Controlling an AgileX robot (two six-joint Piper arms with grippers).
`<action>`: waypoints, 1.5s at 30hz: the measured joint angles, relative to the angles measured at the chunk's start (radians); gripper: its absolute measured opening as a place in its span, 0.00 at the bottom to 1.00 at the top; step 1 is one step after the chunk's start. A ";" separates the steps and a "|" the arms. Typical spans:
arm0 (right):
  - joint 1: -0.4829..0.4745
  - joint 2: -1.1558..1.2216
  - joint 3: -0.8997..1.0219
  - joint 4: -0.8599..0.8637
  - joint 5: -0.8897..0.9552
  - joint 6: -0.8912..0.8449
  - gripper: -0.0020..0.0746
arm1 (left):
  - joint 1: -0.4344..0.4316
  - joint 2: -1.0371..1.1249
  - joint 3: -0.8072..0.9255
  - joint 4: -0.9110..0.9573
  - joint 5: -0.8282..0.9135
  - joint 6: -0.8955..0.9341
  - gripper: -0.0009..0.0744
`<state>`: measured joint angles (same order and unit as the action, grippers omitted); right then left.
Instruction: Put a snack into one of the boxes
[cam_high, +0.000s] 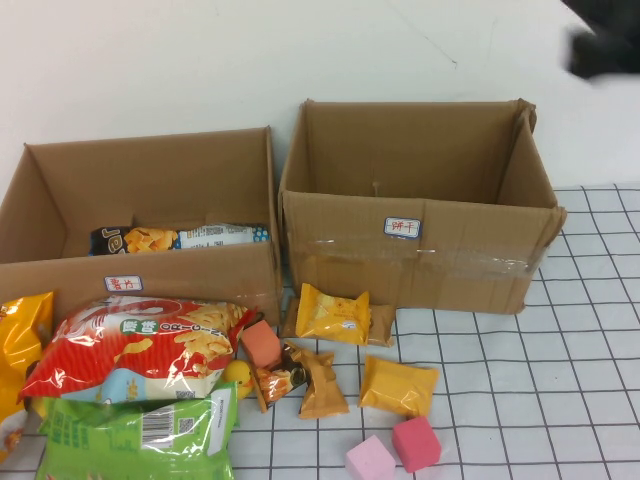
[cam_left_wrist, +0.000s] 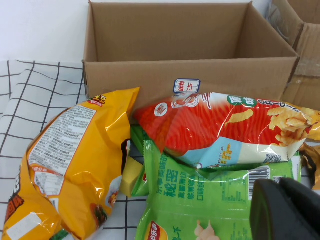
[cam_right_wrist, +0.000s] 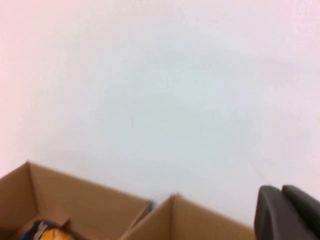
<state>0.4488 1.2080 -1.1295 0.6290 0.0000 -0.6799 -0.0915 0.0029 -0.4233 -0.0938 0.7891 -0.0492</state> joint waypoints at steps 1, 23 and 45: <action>0.000 -0.046 0.036 0.003 0.005 0.000 0.03 | 0.000 0.000 0.000 0.000 0.000 0.000 0.01; 0.000 -0.885 0.664 0.005 0.417 0.005 0.03 | 0.000 0.000 0.000 0.000 0.000 0.000 0.01; -0.197 -1.086 1.071 -0.418 0.149 0.358 0.03 | 0.000 0.000 0.000 0.000 0.000 0.000 0.01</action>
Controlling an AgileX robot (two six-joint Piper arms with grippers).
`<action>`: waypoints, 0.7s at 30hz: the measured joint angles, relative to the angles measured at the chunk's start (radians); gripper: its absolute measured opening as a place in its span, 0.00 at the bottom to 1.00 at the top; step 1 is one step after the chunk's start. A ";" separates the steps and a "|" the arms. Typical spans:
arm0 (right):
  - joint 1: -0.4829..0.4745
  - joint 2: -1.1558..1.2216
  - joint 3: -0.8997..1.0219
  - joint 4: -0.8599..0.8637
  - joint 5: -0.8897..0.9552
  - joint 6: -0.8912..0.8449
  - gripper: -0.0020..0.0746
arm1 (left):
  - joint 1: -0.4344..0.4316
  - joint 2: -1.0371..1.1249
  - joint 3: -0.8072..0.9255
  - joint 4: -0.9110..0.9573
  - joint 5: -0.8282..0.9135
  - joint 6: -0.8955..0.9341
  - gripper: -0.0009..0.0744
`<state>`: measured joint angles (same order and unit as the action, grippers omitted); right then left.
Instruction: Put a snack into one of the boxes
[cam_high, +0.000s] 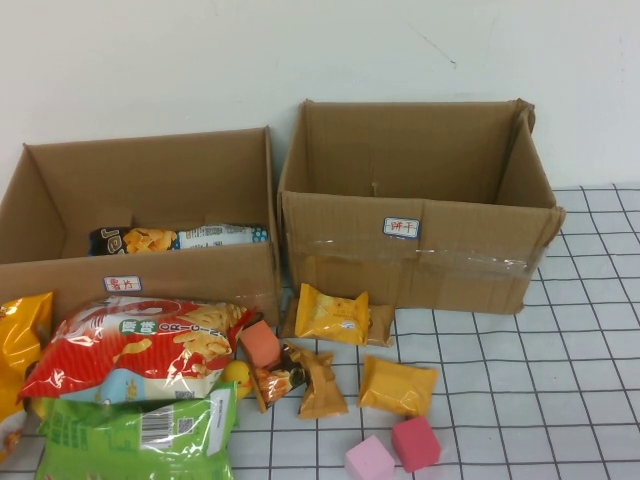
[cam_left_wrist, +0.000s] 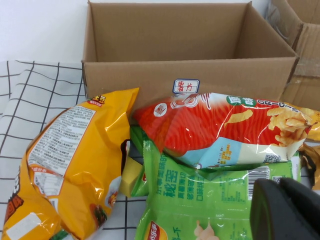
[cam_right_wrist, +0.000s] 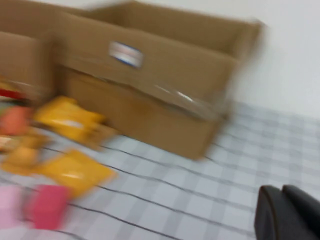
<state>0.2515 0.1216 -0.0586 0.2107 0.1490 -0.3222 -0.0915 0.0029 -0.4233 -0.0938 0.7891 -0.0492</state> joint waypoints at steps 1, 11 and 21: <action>-0.043 0.000 0.014 -0.042 0.000 0.037 0.03 | 0.000 0.000 0.000 0.000 0.000 0.000 0.01; -0.293 -0.131 0.084 -0.296 0.137 0.296 0.02 | 0.000 0.000 0.000 0.000 0.000 0.000 0.01; -0.301 -0.131 0.084 -0.325 0.206 0.455 0.02 | 0.000 0.000 0.000 0.000 0.002 0.000 0.01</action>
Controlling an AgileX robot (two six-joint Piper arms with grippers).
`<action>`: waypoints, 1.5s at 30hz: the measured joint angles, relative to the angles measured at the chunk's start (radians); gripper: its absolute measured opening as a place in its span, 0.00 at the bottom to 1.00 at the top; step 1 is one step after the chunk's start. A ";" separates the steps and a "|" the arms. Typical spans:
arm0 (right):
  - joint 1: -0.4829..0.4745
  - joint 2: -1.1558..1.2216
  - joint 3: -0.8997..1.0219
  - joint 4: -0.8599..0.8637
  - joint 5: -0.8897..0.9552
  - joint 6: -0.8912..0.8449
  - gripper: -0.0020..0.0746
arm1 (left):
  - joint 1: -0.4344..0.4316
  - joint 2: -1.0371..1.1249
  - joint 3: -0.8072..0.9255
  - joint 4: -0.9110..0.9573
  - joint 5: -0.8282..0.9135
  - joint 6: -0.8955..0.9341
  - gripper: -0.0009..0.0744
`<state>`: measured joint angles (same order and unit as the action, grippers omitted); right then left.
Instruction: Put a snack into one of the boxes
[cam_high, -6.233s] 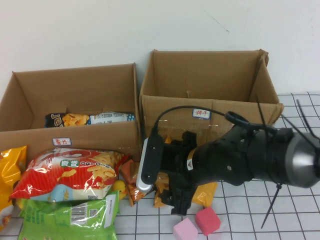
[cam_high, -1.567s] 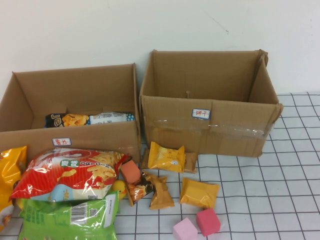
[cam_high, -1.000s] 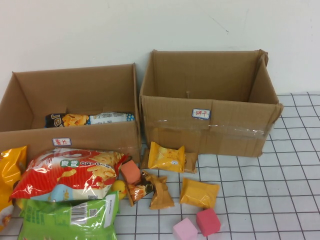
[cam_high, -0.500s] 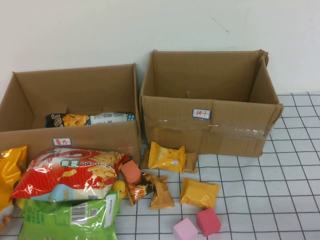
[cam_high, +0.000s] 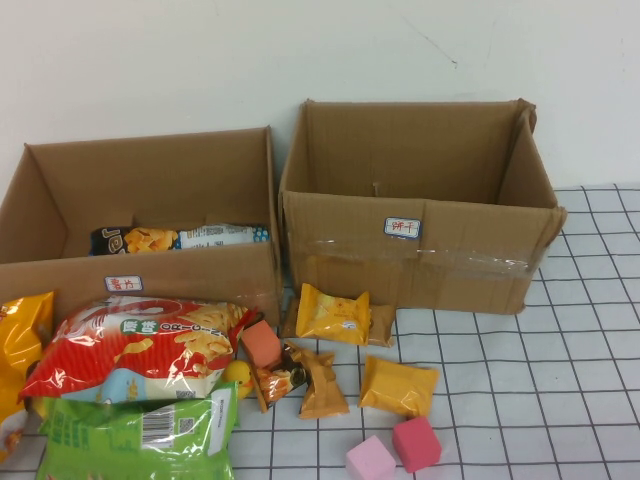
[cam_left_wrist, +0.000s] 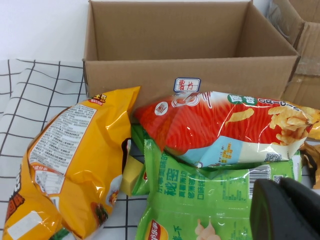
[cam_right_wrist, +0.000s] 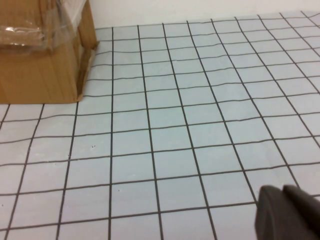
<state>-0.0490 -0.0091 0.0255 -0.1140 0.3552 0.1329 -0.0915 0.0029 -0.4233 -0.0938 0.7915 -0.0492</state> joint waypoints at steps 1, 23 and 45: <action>0.000 0.000 0.000 0.000 0.000 0.000 0.02 | 0.000 0.000 0.000 0.000 0.000 0.000 0.01; -0.001 0.000 0.000 0.000 0.000 0.002 0.02 | 0.000 0.000 0.056 -0.001 -0.103 0.000 0.01; -0.001 0.000 -0.002 0.000 0.002 0.002 0.02 | 0.017 -0.012 0.449 0.014 -0.475 0.160 0.01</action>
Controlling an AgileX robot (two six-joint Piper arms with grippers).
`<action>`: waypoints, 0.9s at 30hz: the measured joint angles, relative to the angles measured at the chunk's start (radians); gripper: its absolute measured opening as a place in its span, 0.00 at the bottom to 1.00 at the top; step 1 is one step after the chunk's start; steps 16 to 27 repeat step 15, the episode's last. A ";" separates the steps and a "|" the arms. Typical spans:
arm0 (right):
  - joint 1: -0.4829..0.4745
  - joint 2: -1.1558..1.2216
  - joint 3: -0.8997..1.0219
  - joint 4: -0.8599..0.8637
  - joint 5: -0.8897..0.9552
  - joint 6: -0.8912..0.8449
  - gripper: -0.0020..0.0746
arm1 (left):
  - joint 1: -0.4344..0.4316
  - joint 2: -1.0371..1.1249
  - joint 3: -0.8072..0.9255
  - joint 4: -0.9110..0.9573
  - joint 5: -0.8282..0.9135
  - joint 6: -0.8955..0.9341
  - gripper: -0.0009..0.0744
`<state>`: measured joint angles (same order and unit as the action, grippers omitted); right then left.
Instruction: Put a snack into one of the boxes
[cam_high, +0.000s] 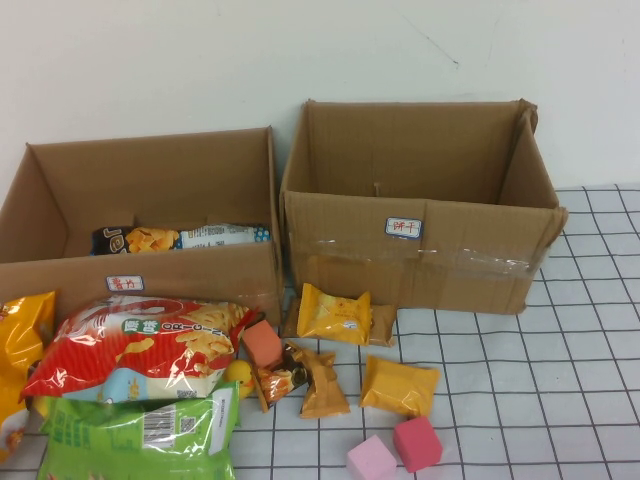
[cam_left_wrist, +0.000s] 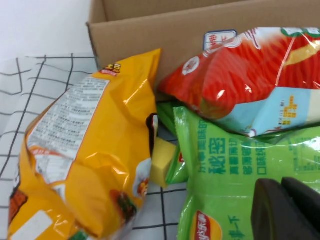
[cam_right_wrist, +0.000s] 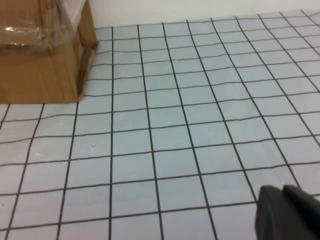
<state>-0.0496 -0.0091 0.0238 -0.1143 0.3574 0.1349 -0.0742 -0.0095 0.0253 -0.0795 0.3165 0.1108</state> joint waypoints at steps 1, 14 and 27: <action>0.000 0.000 0.000 0.000 0.000 0.000 0.02 | 0.009 0.000 0.000 -0.009 0.000 0.002 0.01; 0.000 0.000 0.000 -0.001 0.000 0.000 0.02 | 0.107 0.000 -0.002 -0.036 0.004 0.016 0.01; 0.000 0.000 0.000 -0.001 0.000 0.000 0.02 | 0.107 0.000 -0.002 -0.036 0.004 0.016 0.01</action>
